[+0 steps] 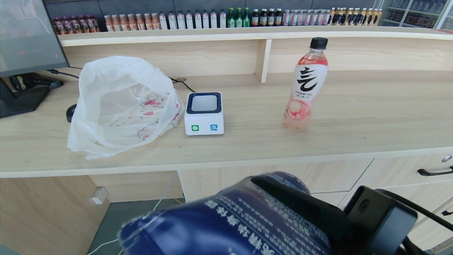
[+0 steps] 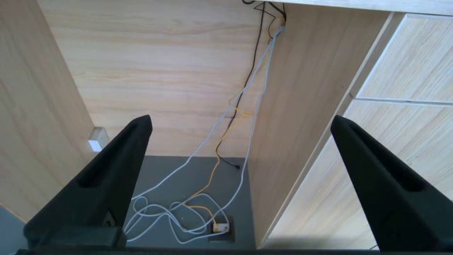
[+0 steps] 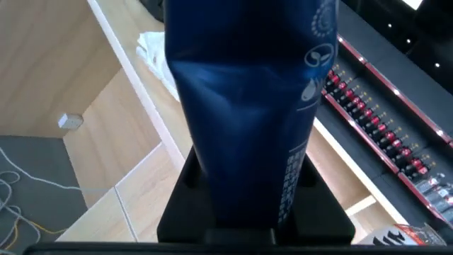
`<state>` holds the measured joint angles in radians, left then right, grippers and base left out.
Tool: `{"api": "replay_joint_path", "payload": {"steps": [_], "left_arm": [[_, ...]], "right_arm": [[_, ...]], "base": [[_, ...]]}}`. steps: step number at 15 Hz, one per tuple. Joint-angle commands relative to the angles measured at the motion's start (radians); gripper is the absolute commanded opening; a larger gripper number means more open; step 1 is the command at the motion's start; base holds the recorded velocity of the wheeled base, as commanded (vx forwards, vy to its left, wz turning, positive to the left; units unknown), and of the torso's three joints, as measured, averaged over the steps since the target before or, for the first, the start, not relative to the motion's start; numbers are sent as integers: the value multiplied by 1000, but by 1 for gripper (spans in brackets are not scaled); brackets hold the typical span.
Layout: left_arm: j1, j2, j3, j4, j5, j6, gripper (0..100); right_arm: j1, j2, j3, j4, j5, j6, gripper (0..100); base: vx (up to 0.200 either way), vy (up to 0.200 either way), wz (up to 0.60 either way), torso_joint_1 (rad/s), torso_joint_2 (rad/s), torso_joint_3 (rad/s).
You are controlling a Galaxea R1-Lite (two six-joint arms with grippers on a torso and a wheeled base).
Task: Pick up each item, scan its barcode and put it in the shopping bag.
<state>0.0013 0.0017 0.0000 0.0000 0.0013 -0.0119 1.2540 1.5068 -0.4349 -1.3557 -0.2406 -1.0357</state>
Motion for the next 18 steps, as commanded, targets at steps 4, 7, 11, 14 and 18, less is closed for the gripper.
{"api": "replay_joint_path", "payload": {"steps": [4, 7, 11, 14, 18], "left_arm": [[0, 0, 0, 0, 0, 0, 100], [0, 0, 0, 0, 0, 0, 100], [0, 0, 0, 0, 0, 0, 100], [0, 0, 0, 0, 0, 0, 100], [0, 0, 0, 0, 0, 0, 100]], "right_arm": [[-22, 53, 1, -17, 89, -52, 0], [-22, 67, -8, -17, 198, -133, 0], [-22, 59, -18, -26, 241, -305, 0], [-22, 64, -33, -28, 310, -339, 0], [-22, 72, -48, -60, 327, -514, 0]], "base": [[0, 0, 0, 0, 0, 0], [0, 0, 0, 0, 0, 0], [0, 0, 0, 0, 0, 0], [0, 0, 0, 0, 0, 0], [0, 0, 0, 0, 0, 0]]}}
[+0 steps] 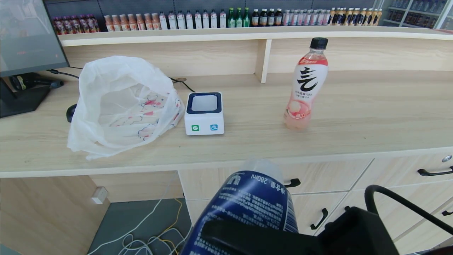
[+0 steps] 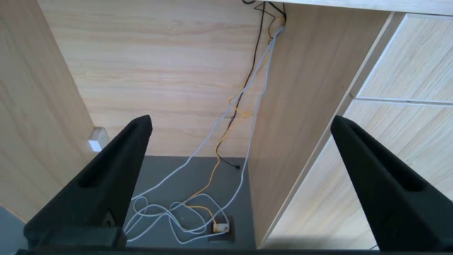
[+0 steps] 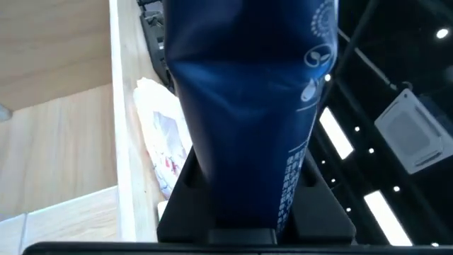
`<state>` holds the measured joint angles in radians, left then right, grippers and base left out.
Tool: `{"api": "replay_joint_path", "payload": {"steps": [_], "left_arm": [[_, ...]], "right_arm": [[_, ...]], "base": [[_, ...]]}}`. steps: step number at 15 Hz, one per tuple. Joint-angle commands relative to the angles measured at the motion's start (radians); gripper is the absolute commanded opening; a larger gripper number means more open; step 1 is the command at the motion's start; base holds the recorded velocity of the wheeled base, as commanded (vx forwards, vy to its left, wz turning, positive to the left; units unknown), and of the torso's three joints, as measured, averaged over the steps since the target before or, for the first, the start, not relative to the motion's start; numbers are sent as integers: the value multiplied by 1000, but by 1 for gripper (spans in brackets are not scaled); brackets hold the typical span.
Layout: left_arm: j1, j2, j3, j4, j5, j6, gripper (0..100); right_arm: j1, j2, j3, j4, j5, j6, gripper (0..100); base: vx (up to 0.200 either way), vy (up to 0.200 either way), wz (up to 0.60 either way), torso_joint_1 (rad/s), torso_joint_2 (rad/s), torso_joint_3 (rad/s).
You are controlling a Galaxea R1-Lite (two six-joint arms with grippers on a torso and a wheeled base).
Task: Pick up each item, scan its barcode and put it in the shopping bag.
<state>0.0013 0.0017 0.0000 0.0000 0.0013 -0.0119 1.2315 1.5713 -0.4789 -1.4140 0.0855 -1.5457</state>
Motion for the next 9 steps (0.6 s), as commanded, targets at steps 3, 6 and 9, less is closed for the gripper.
{"api": "replay_joint_path", "payload": {"steps": [3, 6, 9], "left_arm": [[0, 1, 0, 0, 0, 0, 100], [0, 0, 0, 0, 0, 0, 100], [0, 0, 0, 0, 0, -2, 100]], "right_arm": [[0, 7, -10, -3, 0, -53, 0], [0, 12, -12, -39, 2, -108, 0], [0, 18, -7, -82, 2, -175, 0]], "base": [[0, 0, 0, 0, 0, 0], [0, 0, 0, 0, 0, 0], [0, 0, 0, 0, 0, 0]]}}
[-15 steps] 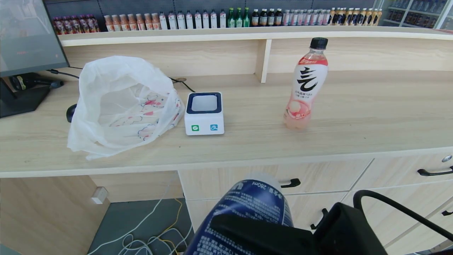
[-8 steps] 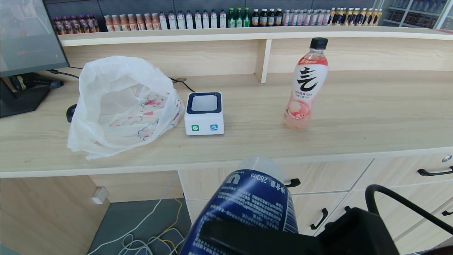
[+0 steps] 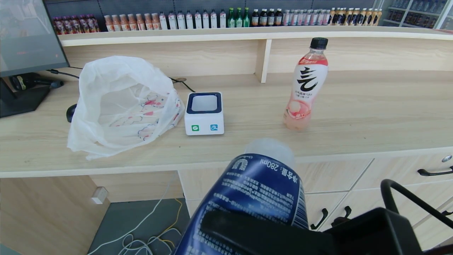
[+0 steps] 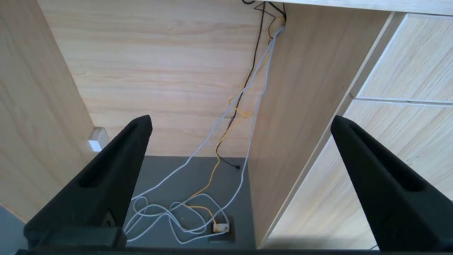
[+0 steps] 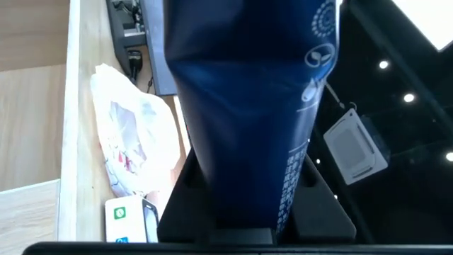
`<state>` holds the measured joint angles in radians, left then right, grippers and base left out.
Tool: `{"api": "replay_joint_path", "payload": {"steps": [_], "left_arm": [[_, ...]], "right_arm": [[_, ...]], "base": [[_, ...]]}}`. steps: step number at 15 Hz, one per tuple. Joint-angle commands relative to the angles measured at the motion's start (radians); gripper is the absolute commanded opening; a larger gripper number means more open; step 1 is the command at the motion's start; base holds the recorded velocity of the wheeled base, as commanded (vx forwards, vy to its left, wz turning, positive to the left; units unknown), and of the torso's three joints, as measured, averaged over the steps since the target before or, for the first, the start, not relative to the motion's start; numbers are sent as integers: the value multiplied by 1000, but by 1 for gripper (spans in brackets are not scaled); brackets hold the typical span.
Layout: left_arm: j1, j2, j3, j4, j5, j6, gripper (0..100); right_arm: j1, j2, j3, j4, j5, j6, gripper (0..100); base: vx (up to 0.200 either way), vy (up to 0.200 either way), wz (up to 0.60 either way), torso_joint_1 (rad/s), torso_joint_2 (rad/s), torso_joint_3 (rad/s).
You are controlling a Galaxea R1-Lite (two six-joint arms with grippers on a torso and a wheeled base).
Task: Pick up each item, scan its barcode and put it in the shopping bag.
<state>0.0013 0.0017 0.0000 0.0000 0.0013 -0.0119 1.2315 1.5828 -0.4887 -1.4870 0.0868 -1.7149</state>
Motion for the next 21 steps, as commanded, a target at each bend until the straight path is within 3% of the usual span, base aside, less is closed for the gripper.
{"api": "replay_joint_path", "payload": {"steps": [1, 8, 21], "left_arm": [[0, 0, 0, 0, 0, 0, 100], [0, 0, 0, 0, 0, 0, 100], [0, 0, 0, 0, 0, 0, 100]], "right_arm": [[0, 10, -1, -9, -1, -11, 0], [-3, 19, -8, -39, -1, -124, 0], [-4, 17, -5, -39, -1, -134, 0]], "base": [[0, 0, 0, 0, 0, 0], [0, 0, 0, 0, 0, 0], [0, 0, 0, 0, 0, 0]]}}
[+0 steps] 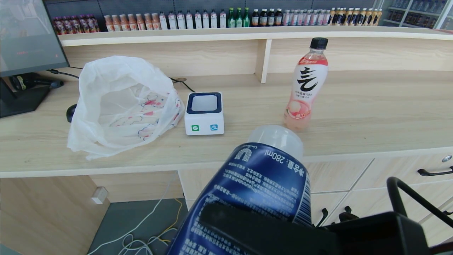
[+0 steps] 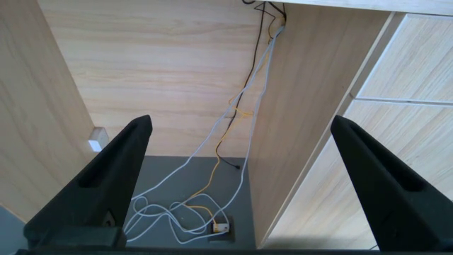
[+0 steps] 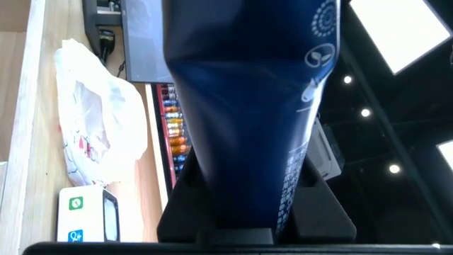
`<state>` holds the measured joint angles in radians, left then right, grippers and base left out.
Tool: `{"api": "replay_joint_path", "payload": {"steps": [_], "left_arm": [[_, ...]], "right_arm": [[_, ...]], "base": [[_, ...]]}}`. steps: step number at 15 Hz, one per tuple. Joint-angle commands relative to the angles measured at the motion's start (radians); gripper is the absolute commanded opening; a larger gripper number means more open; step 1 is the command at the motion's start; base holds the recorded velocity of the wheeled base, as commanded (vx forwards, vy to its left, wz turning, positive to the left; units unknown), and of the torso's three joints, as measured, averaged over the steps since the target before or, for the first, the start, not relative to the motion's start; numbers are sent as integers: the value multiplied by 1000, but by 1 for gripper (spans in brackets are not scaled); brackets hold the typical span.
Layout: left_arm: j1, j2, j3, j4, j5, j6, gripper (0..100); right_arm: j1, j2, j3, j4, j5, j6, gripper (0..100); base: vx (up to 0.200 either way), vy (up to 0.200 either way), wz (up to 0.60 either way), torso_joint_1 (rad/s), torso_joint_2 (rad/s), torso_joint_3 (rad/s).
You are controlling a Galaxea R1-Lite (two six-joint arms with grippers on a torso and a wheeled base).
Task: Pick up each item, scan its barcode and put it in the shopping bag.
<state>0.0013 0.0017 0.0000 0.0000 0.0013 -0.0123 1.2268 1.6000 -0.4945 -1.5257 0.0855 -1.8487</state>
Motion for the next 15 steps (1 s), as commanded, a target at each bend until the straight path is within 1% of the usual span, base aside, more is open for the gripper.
{"api": "replay_joint_path", "payload": {"steps": [1, 8, 9, 11, 13, 15], "left_arm": [[0, 0, 0, 0, 0, -1, 100], [0, 0, 0, 0, 0, 0, 100], [0, 0, 0, 0, 0, 0, 100], [0, 0, 0, 0, 0, 0, 100], [0, 1, 0, 0, 0, 0, 100], [0, 0, 0, 0, 0, 0, 100]], "right_arm": [[0, 0, 1, -1, 0, 0, 0], [0, 0, 1, -2, 0, 6, 0], [0, 0, 4, -1, -1, 28, 0], [-1, 0, 19, -1, -4, 123, 0], [-18, 3, 39, -1, -20, 250, 0], [-21, 3, 51, 1, -59, 302, 0]], "base": [[0, 0, 0, 0, 0, 0], [0, 0, 0, 0, 0, 0], [0, 0, 0, 0, 0, 0], [0, 0, 0, 0, 0, 0], [0, 0, 0, 0, 0, 0], [0, 0, 0, 0, 0, 0]]}}
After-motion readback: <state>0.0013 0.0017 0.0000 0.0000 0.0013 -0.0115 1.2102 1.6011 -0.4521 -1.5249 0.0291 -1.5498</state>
